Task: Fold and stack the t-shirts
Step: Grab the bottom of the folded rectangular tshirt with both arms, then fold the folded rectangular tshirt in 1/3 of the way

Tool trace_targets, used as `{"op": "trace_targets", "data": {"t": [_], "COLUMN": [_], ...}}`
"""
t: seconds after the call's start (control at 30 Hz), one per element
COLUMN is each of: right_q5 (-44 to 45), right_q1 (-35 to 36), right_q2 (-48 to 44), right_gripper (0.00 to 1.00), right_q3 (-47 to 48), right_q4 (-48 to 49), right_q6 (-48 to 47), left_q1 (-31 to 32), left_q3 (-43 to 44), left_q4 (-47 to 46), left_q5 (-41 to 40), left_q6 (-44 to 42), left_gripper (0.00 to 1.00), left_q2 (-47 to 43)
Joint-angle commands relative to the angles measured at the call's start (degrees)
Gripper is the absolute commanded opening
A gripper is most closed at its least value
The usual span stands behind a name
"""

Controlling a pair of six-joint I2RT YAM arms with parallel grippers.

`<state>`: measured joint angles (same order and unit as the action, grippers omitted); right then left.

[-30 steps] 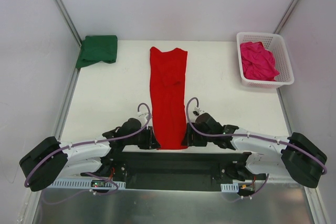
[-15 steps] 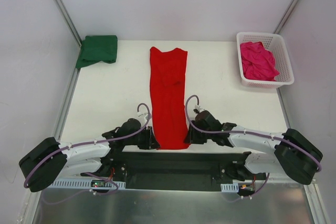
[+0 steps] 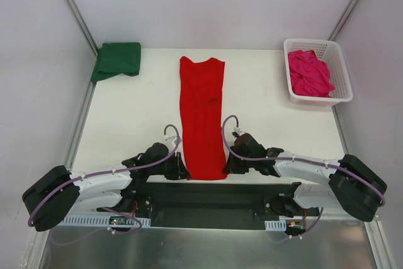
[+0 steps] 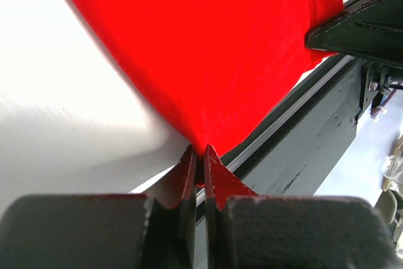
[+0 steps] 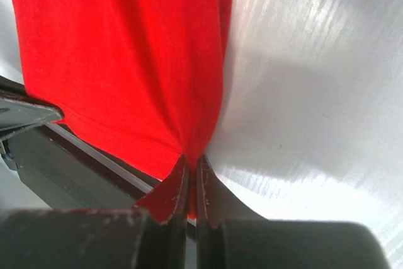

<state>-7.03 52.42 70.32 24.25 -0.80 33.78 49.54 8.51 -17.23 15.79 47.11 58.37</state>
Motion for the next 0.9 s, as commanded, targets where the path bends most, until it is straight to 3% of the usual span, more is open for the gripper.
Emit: {"op": "trace_targets", "data": {"t": [0.0,0.2,0.57,0.87], "right_q5": [1.6,5.7,6.3,8.9], "right_q1": [0.7,2.0,2.4,2.4], "right_q2": [-3.3,-8.6,-13.9,-12.1], "right_gripper": [0.01,0.01,0.01,0.02], "right_q3": [2.7,8.1,12.0,20.0], "right_q4": [-7.4,-17.6,-25.3,-28.3], "right_q6": [-2.7,-5.5,-6.0,-8.7], "left_q1": [0.3,0.4,0.4,0.4], "left_q3": [-0.1,6.2,14.4,22.5], "left_q4": [5.7,14.9,26.1,30.2], "left_q5": [-0.8,-1.7,-2.0,-4.8], "left_q6": [-1.6,-4.1,-5.4,-9.6], "left_gripper": [0.0,0.0,0.0,0.0], "left_q2": [-1.9,-9.3,-16.8,-13.8]}}
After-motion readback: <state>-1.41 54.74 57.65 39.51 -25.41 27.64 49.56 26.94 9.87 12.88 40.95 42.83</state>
